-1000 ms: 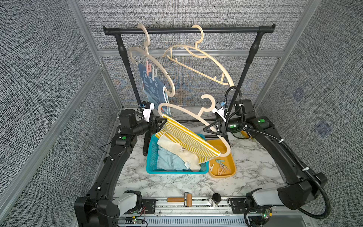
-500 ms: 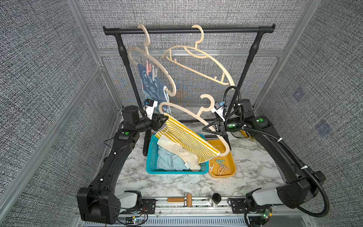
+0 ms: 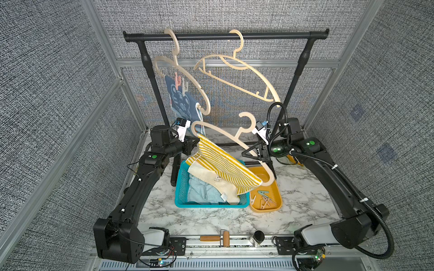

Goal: Remove the clothespins securing towels to the hanger
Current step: Remove the towel from the hanger.

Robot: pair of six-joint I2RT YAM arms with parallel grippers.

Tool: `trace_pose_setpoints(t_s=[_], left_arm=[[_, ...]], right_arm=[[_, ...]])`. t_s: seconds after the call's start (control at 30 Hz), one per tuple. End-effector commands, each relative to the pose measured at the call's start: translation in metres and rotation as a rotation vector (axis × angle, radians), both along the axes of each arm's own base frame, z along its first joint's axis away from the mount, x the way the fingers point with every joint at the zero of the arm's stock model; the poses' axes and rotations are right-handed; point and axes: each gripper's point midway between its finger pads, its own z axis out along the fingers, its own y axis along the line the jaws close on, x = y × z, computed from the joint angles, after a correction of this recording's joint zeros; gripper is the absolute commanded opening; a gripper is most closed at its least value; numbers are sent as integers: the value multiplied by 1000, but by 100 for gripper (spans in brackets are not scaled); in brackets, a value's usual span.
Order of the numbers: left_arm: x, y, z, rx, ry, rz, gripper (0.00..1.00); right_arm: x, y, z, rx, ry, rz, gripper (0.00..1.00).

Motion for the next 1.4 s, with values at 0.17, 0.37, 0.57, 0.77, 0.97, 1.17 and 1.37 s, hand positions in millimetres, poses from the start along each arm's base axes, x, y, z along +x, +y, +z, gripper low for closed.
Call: trace_pose_setpoints(t_s=[0.17,0.37,0.57,0.77,0.97,1.17,1.37], left_arm=[[-6,-3,21,-15,-54,-12,0],[-22,-2,40,-25,-86,-17,0],[-33,8,30,8,-47,33,0],[-52,14,34,-2,-52,46,0],[-65,24,47,8,-60,96,0],[-82,36,58,28,-54,146,0],[-93,48,65,66,-44,203,0]], right_arm=[[5,-1,2,-9,-21,-28,0],[12,-2,2,-21,-30,-65,0],[37,-12,-6,-80,-32,-195,0],[61,-31,-15,-170,-47,-355,0],[69,-45,-16,-214,-67,-436,0],[66,-55,-8,-219,-86,-478,0],[61,-66,7,-219,-124,-531,0]])
